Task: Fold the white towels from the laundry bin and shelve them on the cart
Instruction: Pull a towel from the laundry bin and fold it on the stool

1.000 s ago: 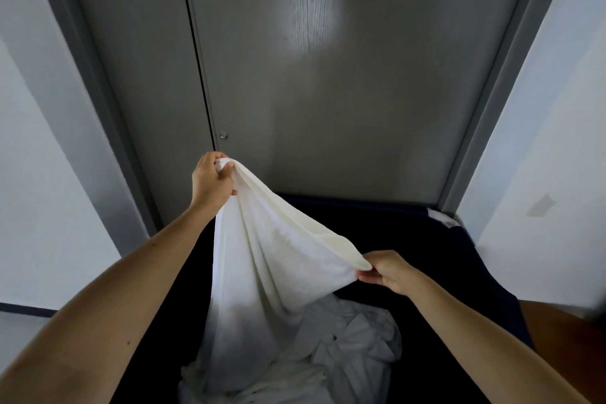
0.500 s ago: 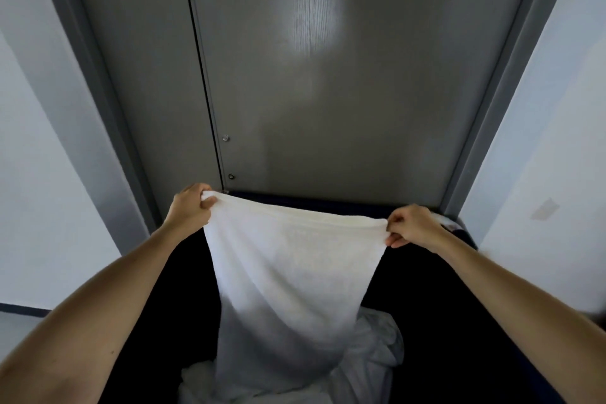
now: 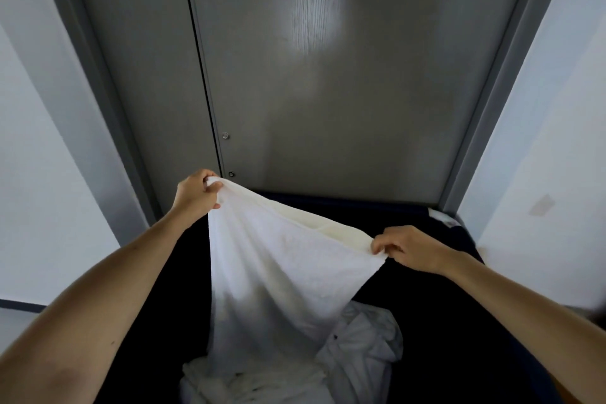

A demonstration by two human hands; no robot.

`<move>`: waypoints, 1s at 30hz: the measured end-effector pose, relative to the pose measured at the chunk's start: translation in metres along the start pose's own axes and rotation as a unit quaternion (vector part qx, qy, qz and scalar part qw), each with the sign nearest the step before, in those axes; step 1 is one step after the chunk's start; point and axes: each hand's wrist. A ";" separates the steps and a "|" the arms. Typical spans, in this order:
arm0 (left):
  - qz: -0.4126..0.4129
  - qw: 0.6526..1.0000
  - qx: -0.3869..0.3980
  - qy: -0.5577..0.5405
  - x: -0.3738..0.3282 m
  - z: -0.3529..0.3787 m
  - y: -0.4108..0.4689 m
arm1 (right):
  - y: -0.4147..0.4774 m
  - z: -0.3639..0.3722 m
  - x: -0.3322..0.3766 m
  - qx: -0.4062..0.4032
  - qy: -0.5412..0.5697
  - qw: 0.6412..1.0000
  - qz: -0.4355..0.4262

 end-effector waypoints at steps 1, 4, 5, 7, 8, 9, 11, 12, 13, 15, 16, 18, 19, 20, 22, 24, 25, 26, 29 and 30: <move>-0.002 1.000 0.003 0.002 -0.002 0.002 -0.001 | 0.002 0.002 -0.002 0.010 -0.005 1.000 0.013; -0.001 1.000 0.011 -0.025 -0.008 0.010 -0.006 | 0.004 0.004 -0.009 0.033 -0.022 0.995 0.091; 0.004 0.999 0.012 -0.036 -0.012 0.012 -0.008 | 0.005 0.006 -0.011 0.047 -0.029 0.992 0.116; 0.016 0.998 0.012 -0.063 -0.019 0.017 -0.009 | 0.006 0.011 -0.012 0.090 -0.034 0.983 0.154; 0.020 0.997 0.013 -0.077 -0.024 0.020 -0.009 | 0.006 0.015 -0.010 0.117 -0.039 0.978 0.166; 0.026 0.996 0.015 -0.089 -0.030 0.023 -0.009 | 0.008 0.020 -0.008 0.147 -0.052 0.972 0.177; 0.040 0.993 0.014 -0.113 -0.041 0.031 -0.010 | 0.011 0.036 -0.004 0.183 -0.073 0.965 0.171; 0.044 0.992 0.011 -0.117 -0.045 0.033 -0.009 | 0.012 0.045 0.000 0.187 -0.066 0.966 0.166; 0.046 0.992 0.008 -0.114 -0.048 0.032 -0.009 | 0.013 0.053 0.004 0.172 -0.047 0.968 0.178; 0.052 0.997 0.010 -0.053 -0.047 0.026 -0.005 | 0.014 0.059 0.005 0.121 -0.029 0.977 0.174; 0.051 0.998 0.016 0.023 -0.043 0.020 -0.002 | 0.015 0.052 0.001 0.086 -0.057 0.980 0.173; 0.037 0.986 -0.002 0.163 -0.038 0.005 0.004 | 0.028 0.017 -0.008 0.024 -0.058 0.977 0.203; 0.040 0.980 -0.031 0.193 -0.040 -0.004 0.008 | 0.038 -0.011 -0.012 -0.014 -0.062 0.973 0.220; 0.044 0.977 -0.065 0.196 -0.045 -0.014 0.013 | 0.047 -0.043 -0.009 -0.079 -0.041 0.971 0.224; 0.070 0.972 -0.136 0.176 -0.062 -0.035 0.028 | 0.058 -0.105 0.003 -0.217 0.005 0.954 0.205; 0.066 0.967 -0.139 0.204 -0.067 -0.049 0.041 | 0.065 -0.135 0.016 -0.281 0.010 0.938 0.205; 0.050 0.966 -0.113 0.227 -0.061 -0.049 0.041 | 0.067 -0.136 0.021 -0.256 -0.005 0.943 0.212; 0.035 0.966 -0.080 0.243 -0.051 -0.043 0.038 | 0.067 -0.130 0.024 -0.216 -0.030 0.952 0.215; 0.033 0.972 -0.044 0.230 -0.040 -0.028 0.027 | 0.060 -0.115 0.018 -0.205 -0.026 0.952 0.225; 0.050 0.974 -0.060 0.213 -0.049 -0.027 0.028 | 0.056 -0.125 0.016 -0.241 -0.013 0.943 0.230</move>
Point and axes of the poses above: each hand's wrist, its own y-axis towards the middle knuckle, its own z-axis out of the palm, x = y × z, and after that the axes turned 9 degrees about x, right-handed
